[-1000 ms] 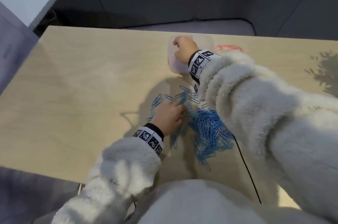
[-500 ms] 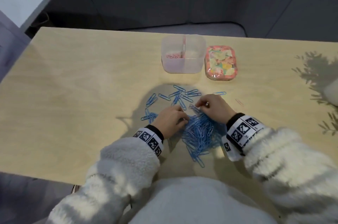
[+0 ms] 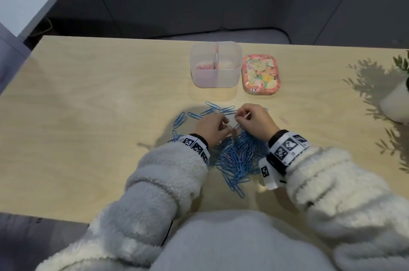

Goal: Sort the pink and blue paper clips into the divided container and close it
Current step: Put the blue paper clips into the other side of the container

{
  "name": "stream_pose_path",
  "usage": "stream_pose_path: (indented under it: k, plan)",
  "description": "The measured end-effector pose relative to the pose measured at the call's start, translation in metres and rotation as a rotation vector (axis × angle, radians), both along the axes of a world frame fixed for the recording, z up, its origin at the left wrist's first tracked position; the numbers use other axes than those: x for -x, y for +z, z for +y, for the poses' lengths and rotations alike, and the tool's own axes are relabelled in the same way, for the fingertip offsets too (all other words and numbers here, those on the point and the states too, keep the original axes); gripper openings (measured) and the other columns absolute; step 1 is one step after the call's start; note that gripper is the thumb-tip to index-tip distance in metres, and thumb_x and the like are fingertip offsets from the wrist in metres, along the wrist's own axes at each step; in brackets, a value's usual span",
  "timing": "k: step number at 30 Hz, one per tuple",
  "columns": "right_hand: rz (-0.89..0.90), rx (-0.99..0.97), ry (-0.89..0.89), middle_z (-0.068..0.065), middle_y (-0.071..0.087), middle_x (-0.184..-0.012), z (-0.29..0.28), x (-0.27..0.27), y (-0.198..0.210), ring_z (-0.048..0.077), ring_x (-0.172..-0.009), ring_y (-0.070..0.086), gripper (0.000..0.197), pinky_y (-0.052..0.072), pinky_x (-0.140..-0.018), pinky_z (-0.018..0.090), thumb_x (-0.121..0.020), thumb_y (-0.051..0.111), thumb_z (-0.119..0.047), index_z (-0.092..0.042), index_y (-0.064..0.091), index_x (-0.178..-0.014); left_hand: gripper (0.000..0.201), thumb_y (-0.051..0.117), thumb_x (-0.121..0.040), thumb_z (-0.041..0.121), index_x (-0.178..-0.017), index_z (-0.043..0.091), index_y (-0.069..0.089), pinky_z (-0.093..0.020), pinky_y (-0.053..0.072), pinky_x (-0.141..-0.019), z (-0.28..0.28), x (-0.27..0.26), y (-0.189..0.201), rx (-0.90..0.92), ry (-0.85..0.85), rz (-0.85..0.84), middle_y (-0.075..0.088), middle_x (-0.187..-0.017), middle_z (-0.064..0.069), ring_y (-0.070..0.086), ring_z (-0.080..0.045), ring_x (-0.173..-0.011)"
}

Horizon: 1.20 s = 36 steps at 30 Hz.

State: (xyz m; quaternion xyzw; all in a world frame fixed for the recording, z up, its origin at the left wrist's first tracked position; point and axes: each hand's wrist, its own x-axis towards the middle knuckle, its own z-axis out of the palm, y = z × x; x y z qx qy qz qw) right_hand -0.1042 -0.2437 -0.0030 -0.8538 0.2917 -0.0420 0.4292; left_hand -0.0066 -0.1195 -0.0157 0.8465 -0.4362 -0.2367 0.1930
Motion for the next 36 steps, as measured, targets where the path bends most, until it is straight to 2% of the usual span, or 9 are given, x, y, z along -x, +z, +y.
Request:
stream_pose_path:
  k: [5, 9, 12, 15, 22, 25, 28, 32, 36]
  plan:
    - [0.005, -0.275, -0.153, 0.01, 0.06, -0.073, -0.02, 0.034, 0.001, 0.02, -0.056, 0.054, 0.012, 0.049, -0.053, 0.029, -0.076, 0.071, -0.001, -0.01, 0.063, -0.077, 0.021, 0.057, -0.087, 0.033, -0.099, 0.016, 0.06, -0.035, 0.046, -0.081, 0.008, 0.005, -0.004, -0.099, -0.172, -0.135, 0.061, -0.105, -0.005, 0.058, -0.024, -0.096]
    - [-0.03, -0.264, -0.202, 0.009, 0.055, -0.064, -0.025, 0.052, 0.002, 0.001, -0.038, 0.051, 0.026, 0.047, -0.042, 0.014, -0.074, 0.07, 0.008, -0.004, 0.065, -0.096, 0.019, 0.047, -0.091, 0.021, -0.102, 0.014, 0.061, -0.039, 0.048, -0.086, 0.007, 0.003, 0.0, -0.096, -0.18, -0.138, 0.06, -0.11, -0.008, 0.057, -0.026, -0.101]
    - [0.015, -0.317, -0.199, 0.017, 0.055, -0.069, -0.024, 0.062, 0.0, 0.004, -0.034, 0.05, 0.021, 0.047, -0.038, 0.018, -0.073, 0.072, 0.005, 0.001, 0.066, -0.093, 0.023, 0.044, -0.092, 0.024, -0.103, 0.012, 0.061, -0.038, 0.047, -0.086, 0.004, 0.003, 0.001, -0.074, -0.175, -0.165, 0.063, -0.109, -0.008, 0.057, -0.027, -0.103]
    - [0.032, -0.332, -0.189, 0.013, 0.053, -0.06, -0.028, 0.063, 0.001, 0.009, -0.032, 0.048, 0.025, 0.044, -0.035, 0.022, -0.073, 0.074, 0.002, 0.002, 0.065, -0.096, 0.025, 0.049, -0.09, 0.034, -0.101, 0.015, 0.06, -0.035, 0.045, -0.084, 0.0, 0.003, 0.003, -0.089, -0.192, -0.206, 0.064, -0.106, -0.005, 0.058, -0.025, -0.101]
    - [0.222, -0.177, -0.006, 0.022, 0.064, -0.071, -0.036, 0.063, 0.01, 0.012, -0.042, 0.056, 0.02, 0.054, -0.05, 0.024, -0.078, 0.062, 0.013, 0.0, 0.065, -0.094, 0.018, 0.045, -0.09, 0.018, -0.099, 0.014, 0.059, -0.041, 0.039, -0.099, -0.011, 0.01, 0.008, -0.248, -0.3, -0.303, 0.063, -0.11, -0.005, 0.054, -0.027, -0.108]
    - [0.258, 0.053, -0.016, 0.018, 0.069, -0.076, -0.039, 0.062, 0.015, 0.012, -0.05, 0.061, 0.018, 0.053, -0.058, 0.021, -0.082, 0.055, 0.006, -0.003, 0.068, -0.092, 0.011, 0.047, -0.088, 0.02, -0.09, 0.017, 0.057, -0.04, 0.039, -0.097, -0.014, 0.005, 0.012, -0.228, -0.209, -0.141, 0.064, -0.104, -0.004, 0.056, -0.025, -0.102]
    - [0.177, 0.287, -0.088, 0.013, 0.07, -0.083, -0.041, 0.056, 0.022, 0.027, -0.077, 0.062, 0.02, 0.046, -0.072, 0.028, -0.082, 0.051, -0.004, -0.009, 0.069, -0.089, 0.006, 0.057, -0.085, 0.022, -0.08, 0.023, 0.054, -0.036, 0.046, -0.089, -0.013, -0.007, 0.015, -0.136, -0.121, 0.041, 0.064, -0.092, 0.0, 0.06, -0.021, -0.094]
    - [0.14, 0.163, 0.015, -0.002, 0.061, -0.068, -0.03, 0.033, 0.017, 0.015, -0.064, 0.053, 0.011, 0.039, -0.055, 0.017, -0.085, 0.059, -0.018, -0.01, 0.064, -0.079, 0.007, 0.064, -0.084, 0.014, -0.08, 0.017, 0.059, -0.031, 0.048, -0.079, -0.009, -0.019, 0.018, 0.017, 0.024, 0.233, 0.062, -0.084, -0.001, 0.057, -0.017, -0.082]
    - [0.321, 0.258, 0.137, -0.002, 0.061, -0.082, -0.023, 0.014, -0.001, 0.019, -0.076, 0.056, 0.016, 0.046, -0.07, 0.031, -0.08, 0.068, -0.03, -0.016, 0.065, -0.087, 0.005, 0.061, -0.083, 0.016, -0.082, 0.021, 0.062, -0.029, 0.048, -0.078, -0.003, -0.025, 0.016, -0.067, 0.037, 0.235, 0.064, -0.084, 0.0, 0.06, -0.017, -0.082]
